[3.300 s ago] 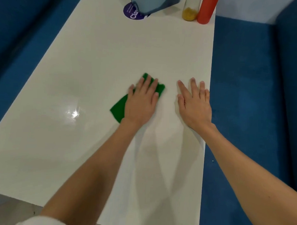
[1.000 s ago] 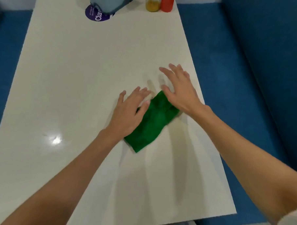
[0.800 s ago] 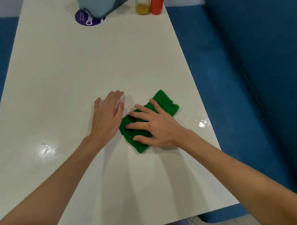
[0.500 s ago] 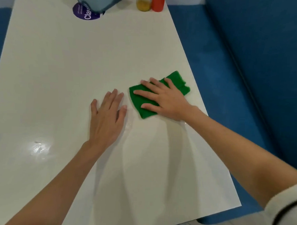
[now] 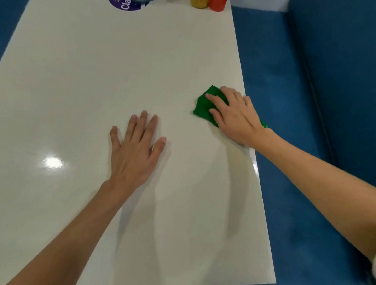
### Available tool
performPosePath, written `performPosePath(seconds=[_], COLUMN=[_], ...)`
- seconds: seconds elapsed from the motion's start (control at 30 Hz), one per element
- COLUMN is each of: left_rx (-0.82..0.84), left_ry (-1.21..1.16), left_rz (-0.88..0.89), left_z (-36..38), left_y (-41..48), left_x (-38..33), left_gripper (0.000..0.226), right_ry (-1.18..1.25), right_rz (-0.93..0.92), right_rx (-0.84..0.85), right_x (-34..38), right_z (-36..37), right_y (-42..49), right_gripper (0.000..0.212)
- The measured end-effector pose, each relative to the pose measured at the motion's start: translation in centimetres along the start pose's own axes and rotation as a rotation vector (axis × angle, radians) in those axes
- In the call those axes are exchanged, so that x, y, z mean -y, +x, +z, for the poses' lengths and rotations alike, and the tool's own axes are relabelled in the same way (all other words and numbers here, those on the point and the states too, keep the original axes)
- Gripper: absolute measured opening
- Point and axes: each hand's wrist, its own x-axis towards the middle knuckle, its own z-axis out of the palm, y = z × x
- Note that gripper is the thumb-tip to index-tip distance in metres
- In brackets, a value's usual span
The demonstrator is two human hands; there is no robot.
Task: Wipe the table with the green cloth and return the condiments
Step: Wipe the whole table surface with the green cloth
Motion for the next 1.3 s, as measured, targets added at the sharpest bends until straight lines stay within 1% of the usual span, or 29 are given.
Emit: performPosePath(seconds=[0.1, 0.17, 0.2, 0.27, 0.37, 0.4, 0.47, 0.53, 0.7, 0.8, 0.87, 0.93, 1.03, 1.1, 1.17, 1.3], left_rx=[-0.018, -0.027, -0.034, -0.045, -0.056, -0.061, -0.069, -0.073, -0.084, -0.092, -0.091, -0.087, -0.089, -0.079, -0.061, 0.010], left_ry=[0.023, 0.022, 0.022, 0.024, 0.015, 0.014, 0.018, 0.025, 0.016, -0.020, -0.037, -0.037, -0.041, -0.044, -0.039, -0.054], left_rz=[-0.027, -0.033, -0.036, -0.043, -0.047, -0.047, -0.048, -0.048, -0.050, -0.052, -0.052, -0.052, -0.049, -0.052, -0.054, -0.052], left_z=[0.3, 0.4, 0.5, 0.5, 0.6, 0.6, 0.6, 0.6, 0.7, 0.6, 0.6, 0.7, 0.5, 0.5, 0.6, 0.0], left_y=[0.1, -0.1, -0.2, -0.4, -0.5, -0.6, -0.5, -0.4, -0.4, -0.2, -0.2, -0.2, 0.4, 0.3, 0.0, -0.4], left_x=[-0.4, -0.4, -0.4, -0.4, -0.6, -0.6, -0.9, -1.0, -1.1, -0.9, -0.9, -0.8, -0.7, -0.8, -0.9, -0.8], left_gripper=[0.059, 0.059, 0.058, 0.058, 0.059, 0.059, 0.060, 0.060, 0.059, 0.058, 0.057, 0.057, 0.055, 0.055, 0.057, 0.060], right_ry=[0.164, 0.183, 0.186, 0.199, 0.199, 0.195, 0.188, 0.193, 0.216, 0.202, 0.218, 0.229, 0.239, 0.261, 0.294, 0.281], right_rz=[0.176, 0.182, 0.142, -0.007, -0.248, -0.288, -0.302, -0.260, -0.013, 0.061, 0.057, 0.005, -0.085, -0.100, -0.082, 0.040], right_rx=[0.013, 0.043, 0.054, 0.093, 0.167, 0.186, 0.213, 0.213, 0.182, 0.172, 0.173, 0.176, 0.184, 0.207, 0.214, 0.188], right_x=[-1.3, -1.6, -1.5, -0.9, -0.4, -0.5, -1.7, -2.9, -4.0, -3.7, -2.9, -1.9, -0.5, 0.0, -0.3, -1.4], right_z=[1.2, 1.4, 1.3, 0.8, -0.1, -0.4, -0.4, -0.3, 0.6, 1.1, 0.9, 0.5, 0.0, -0.1, -0.1, 0.1], right_y=[3.5, 4.4, 4.2, 2.1, -4.1, -6.1, -7.7, -6.0, 1.9, 2.9, 1.1, -1.9, -7.1, -9.8, -9.9, -5.0], right_gripper=[0.045, 0.048, 0.049, 0.050, 0.053, 0.054, 0.056, 0.056, 0.056, 0.059, 0.064, 0.070, 0.065, 0.060, 0.055, 0.054])
